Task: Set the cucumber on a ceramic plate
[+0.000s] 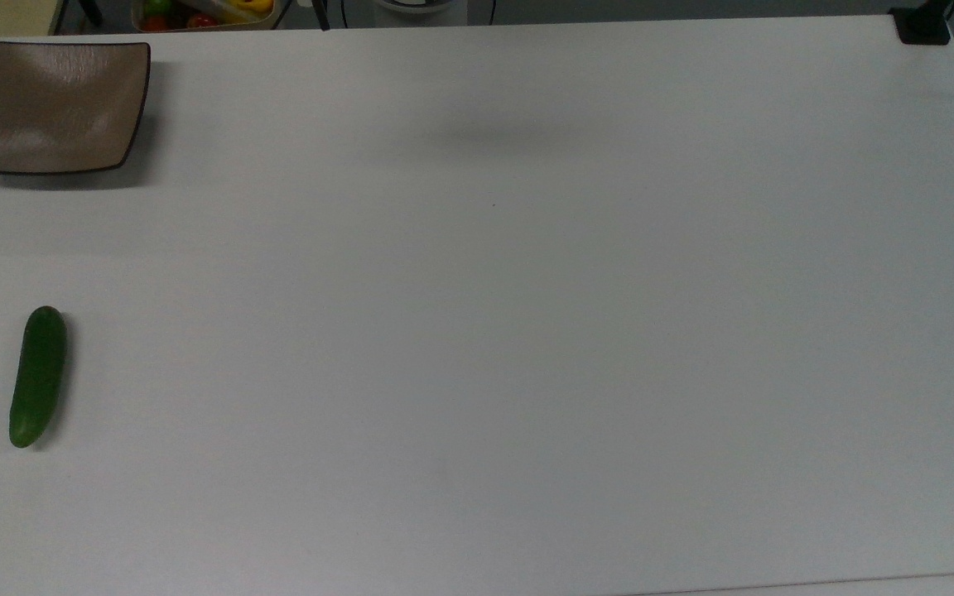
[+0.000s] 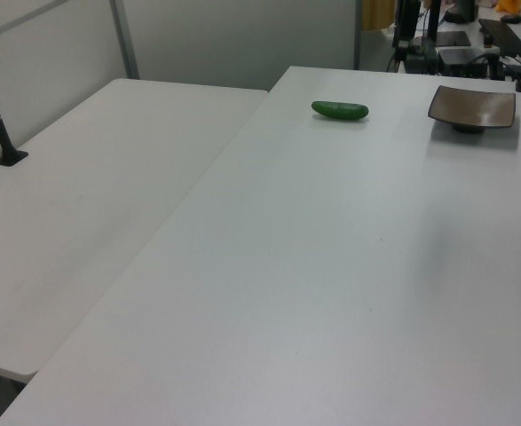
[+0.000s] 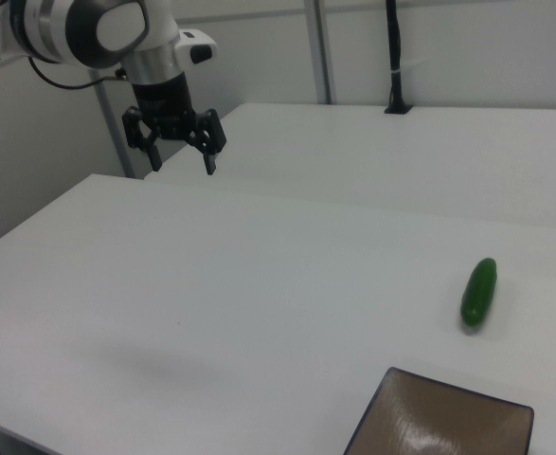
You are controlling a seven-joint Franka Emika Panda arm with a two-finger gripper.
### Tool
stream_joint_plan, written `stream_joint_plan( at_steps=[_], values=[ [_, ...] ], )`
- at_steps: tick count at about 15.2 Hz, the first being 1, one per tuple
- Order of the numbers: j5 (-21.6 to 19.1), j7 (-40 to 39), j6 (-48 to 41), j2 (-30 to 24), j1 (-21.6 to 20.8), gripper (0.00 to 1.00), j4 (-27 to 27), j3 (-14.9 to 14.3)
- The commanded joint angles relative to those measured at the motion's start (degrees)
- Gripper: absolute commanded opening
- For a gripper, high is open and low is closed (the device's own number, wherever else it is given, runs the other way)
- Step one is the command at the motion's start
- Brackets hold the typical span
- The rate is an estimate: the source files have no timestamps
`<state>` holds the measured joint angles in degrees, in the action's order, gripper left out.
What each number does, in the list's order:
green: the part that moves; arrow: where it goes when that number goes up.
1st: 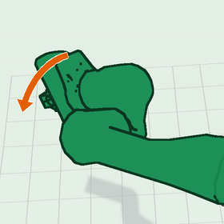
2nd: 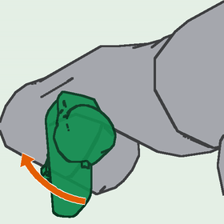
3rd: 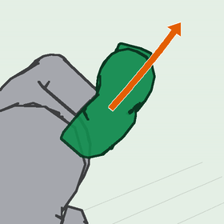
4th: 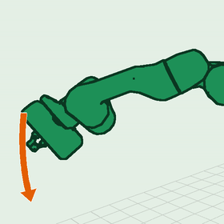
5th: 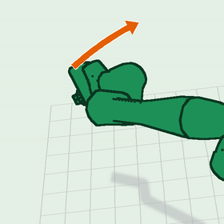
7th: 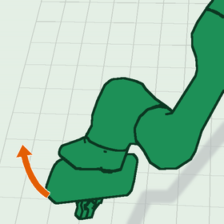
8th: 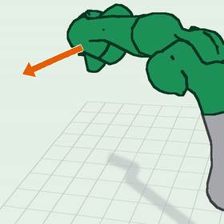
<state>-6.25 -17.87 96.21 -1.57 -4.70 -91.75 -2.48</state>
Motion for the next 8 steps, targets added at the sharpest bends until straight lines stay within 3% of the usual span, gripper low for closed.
stream_joint_plan(
  at_steps=[1, 8],
  values=[
    [-0.16, -6.3, -1.03, -1.15, 1.28, 1.0, -1.41, -0.07],
    [-0.07, -6.66, -1.12, -0.19, 2.68, 1.0, -1.24, -0.42]
  ],
)
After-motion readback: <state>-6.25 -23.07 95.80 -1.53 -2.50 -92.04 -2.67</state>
